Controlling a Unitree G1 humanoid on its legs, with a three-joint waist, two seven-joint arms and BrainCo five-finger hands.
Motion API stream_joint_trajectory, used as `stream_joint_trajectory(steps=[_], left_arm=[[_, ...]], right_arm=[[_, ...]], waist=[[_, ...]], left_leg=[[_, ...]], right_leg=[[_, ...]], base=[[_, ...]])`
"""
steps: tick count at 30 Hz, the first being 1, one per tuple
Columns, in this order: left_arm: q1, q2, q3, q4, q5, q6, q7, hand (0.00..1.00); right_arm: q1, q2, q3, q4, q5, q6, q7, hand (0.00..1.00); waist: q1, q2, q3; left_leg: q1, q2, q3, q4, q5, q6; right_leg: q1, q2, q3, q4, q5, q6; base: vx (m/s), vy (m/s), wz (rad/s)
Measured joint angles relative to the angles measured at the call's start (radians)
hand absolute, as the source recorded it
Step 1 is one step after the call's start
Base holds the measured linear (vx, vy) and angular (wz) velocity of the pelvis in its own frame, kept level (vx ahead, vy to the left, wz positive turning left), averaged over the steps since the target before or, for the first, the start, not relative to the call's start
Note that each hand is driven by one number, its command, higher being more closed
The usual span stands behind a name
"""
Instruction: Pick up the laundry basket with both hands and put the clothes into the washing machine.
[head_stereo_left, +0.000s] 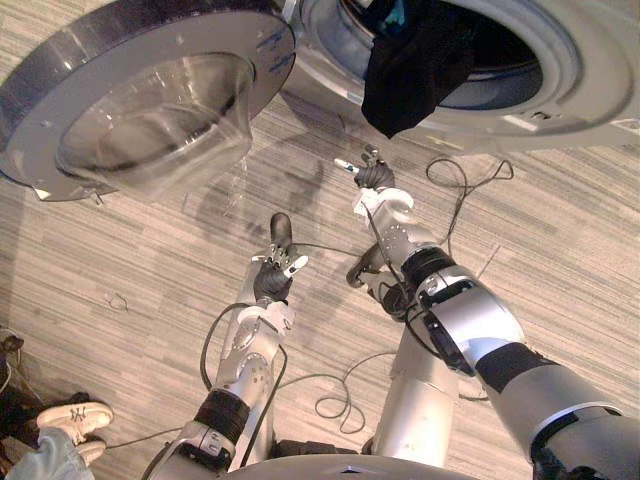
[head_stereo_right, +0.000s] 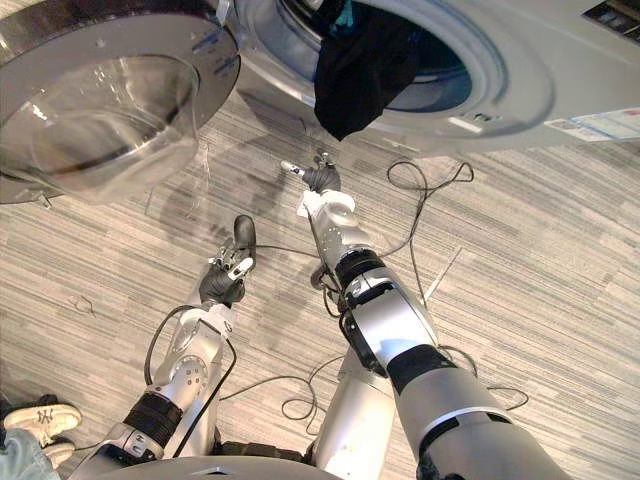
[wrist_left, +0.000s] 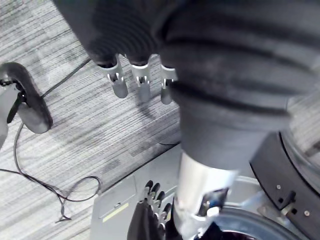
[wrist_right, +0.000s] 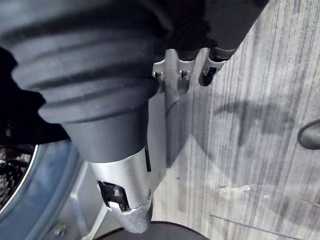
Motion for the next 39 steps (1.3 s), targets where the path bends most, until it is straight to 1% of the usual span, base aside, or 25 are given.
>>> stream_joint_trajectory(steps=[3, 5, 6, 8, 10, 13, 16, 18, 20, 23, 25, 27, 29, 30, 33, 35, 39], left_arm=[[-0.013, 0.000, -0.004, -0.028, -0.068, -0.001, -0.007, 0.00], [-0.013, 0.001, -0.005, -0.063, -0.109, -0.004, -0.008, 0.00], [-0.013, 0.003, -0.006, -0.100, -0.147, -0.012, -0.012, 0.00], [-0.012, 0.006, -0.017, -0.139, -0.183, -0.017, -0.016, 0.00], [-0.009, 0.016, -0.040, -0.177, -0.202, -0.025, -0.016, 0.00], [0.008, 0.032, -0.064, -0.244, -0.202, -0.038, -0.015, 0.00], [0.022, 0.042, -0.106, -0.290, -0.201, -0.045, -0.004, 0.00], [0.023, 0.047, -0.127, -0.310, -0.201, -0.046, 0.001, 0.00], [0.025, 0.048, -0.131, -0.329, -0.201, -0.047, 0.001, 0.00], [0.038, 0.053, -0.131, -0.364, -0.201, -0.058, 0.002, 0.00], [0.054, 0.058, -0.132, -0.385, -0.201, -0.066, 0.003, 0.00], [0.059, 0.064, -0.141, -0.389, -0.201, -0.068, 0.003, 0.00], [0.059, 0.067, -0.147, -0.389, -0.200, -0.069, 0.003, 0.00], [0.060, 0.070, -0.149, -0.390, -0.200, -0.070, 0.004, 0.00], [0.061, 0.074, -0.148, -0.391, -0.200, -0.077, 0.004, 0.00], [0.067, 0.079, -0.143, -0.403, -0.201, -0.086, 0.004, 0.00], [0.075, 0.079, -0.125, -0.416, -0.202, -0.089, 0.004, 0.00]], right_arm=[[-0.035, -0.049, -0.001, -0.002, 0.066, -0.016, -0.008, 0.00], [-0.055, -0.076, -0.001, -0.014, 0.085, -0.023, -0.018, 0.00], [-0.077, -0.111, -0.002, -0.042, 0.101, -0.027, -0.033, 0.00], [-0.106, -0.159, -0.004, -0.047, 0.114, -0.038, -0.044, 0.00], [-0.135, -0.196, -0.008, -0.051, 0.148, -0.042, -0.053, 0.00], [-0.174, -0.238, -0.021, -0.100, 0.201, -0.052, -0.083, 0.00], [-0.184, -0.267, -0.024, -0.120, 0.241, -0.059, -0.115, 0.00], [-0.193, -0.277, -0.030, -0.123, 0.260, -0.059, -0.119, 0.00], [-0.195, -0.278, -0.060, -0.159, 0.295, -0.059, -0.134, 0.00], [-0.231, -0.276, -0.061, -0.167, 0.345, -0.059, -0.154, 0.00], [-0.238, -0.272, -0.061, -0.204, 0.375, -0.060, -0.157, 0.00], [-0.243, -0.262, -0.061, -0.243, 0.395, -0.063, -0.157, 0.00], [-0.263, -0.243, -0.061, -0.242, 0.415, -0.073, -0.161, 0.00], [-0.277, -0.219, -0.062, -0.243, 0.423, -0.093, -0.170, 0.00], [-0.296, -0.179, -0.062, -0.245, 0.429, -0.126, -0.182, 0.00], [-0.296, -0.134, -0.064, -0.304, 0.450, -0.157, -0.196, 0.00], [-0.293, -0.076, -0.100, -0.360, 0.462, -0.199, -0.204, 0.00]], waist=[[0.007, -0.001, 0.000], [0.011, -0.001, 0.000], [0.013, -0.001, 0.000], [0.018, -0.003, 0.000], [0.023, -0.004, 0.001], [0.019, -0.005, 0.001], [0.018, -0.005, 0.002], [0.018, -0.006, 0.002], [0.016, -0.007, 0.002], [0.007, -0.009, 0.004], [-0.002, -0.019, 0.010], [-0.006, -0.030, 0.016], [-0.012, -0.034, 0.018], [-0.018, -0.038, 0.020], [-0.025, -0.039, 0.021], [-0.035, -0.046, 0.025], [-0.037, -0.050, 0.027]], left_leg=[[-0.051, -0.004, -0.011, 0.008, 0.025, -0.004], [-0.084, -0.004, -0.017, 0.025, 0.025, -0.005], [-0.127, -0.005, -0.030, 0.041, 0.025, -0.005], [-0.172, -0.007, -0.038, 0.055, 0.028, -0.010], [-0.205, -0.008, -0.040, 0.070, 0.032, -0.009], [-0.249, -0.007, -0.049, 0.088, 0.038, -0.009], [-0.286, -0.004, -0.054, 0.106, 0.044, -0.013], [-0.306, -0.003, -0.058, 0.117, 0.047, -0.011], [-0.329, -0.001, -0.060, 0.126, 0.050, -0.010], [-0.362, 0.004, -0.059, 0.136, 0.055, -0.010], [-0.374, 0.008, -0.058, 0.137, 0.057, -0.009], [-0.382, 0.013, -0.058, 0.139, 0.063, -0.011], [-0.387, 0.016, -0.058, 0.139, 0.069, -0.012], [-0.391, 0.020, -0.057, 0.139, 0.073, -0.014], [-0.395, 0.027, -0.058, 0.139, 0.078, -0.014], [-0.395, 0.033, -0.061, 0.134, 0.082, -0.019], [-0.396, 0.038, -0.069, 0.121, 0.093, -0.032]], right_leg=[[-0.050, -0.011, -0.006, 0.029, -0.007, -0.002], [-0.081, -0.015, -0.006, 0.050, -0.014, -0.008], [-0.116, -0.017, -0.010, 0.069, -0.022, -0.007], [-0.156, -0.022, -0.014, 0.092, -0.030, -0.006], [-0.188, -0.033, -0.015, 0.115, -0.036, -0.008], [-0.228, -0.034, -0.015, 0.132, -0.038, -0.008], [-0.262, -0.034, -0.015, 0.146, -0.039, -0.009], [-0.279, -0.035, -0.016, 0.156, -0.038, -0.010], [-0.299, -0.036, -0.015, 0.163, -0.036, -0.013], [-0.332, -0.036, -0.015, 0.169, -0.034, -0.016], [-0.345, -0.035, -0.015, 0.170, -0.028, -0.025], [-0.355, -0.032, -0.015, 0.172, -0.024, -0.023], [-0.361, -0.031, -0.015, 0.173, -0.021, -0.025], [-0.367, -0.028, -0.015, 0.173, -0.019, -0.023], [-0.368, -0.024, -0.020, 0.172, -0.018, -0.023], [-0.368, -0.019, -0.023, 0.171, -0.018, -0.023], [-0.368, -0.015, -0.036, 0.169, -0.019, -0.025]], base=[[-0.06, -0.050, 0.12], [-0.06, -0.035, 0.06], [-0.07, -0.032, 0.08], [-0.07, -0.022, 0.12], [-0.07, -0.005, 0.07], [-0.07, 0.020, -0.02], [-0.07, 0.035, -0.05], [-0.06, 0.043, -0.03], [-0.05, 0.043, -0.06], [-0.06, 0.050, -0.09], [-0.06, 0.050, -0.07], [-0.05, 0.036, -0.08], [-0.05, 0.034, -0.06], [-0.06, 0.037, -0.07], [-0.05, 0.033, -0.06], [-0.05, 0.028, -0.05], [-0.04, 0.013, 0.01]])
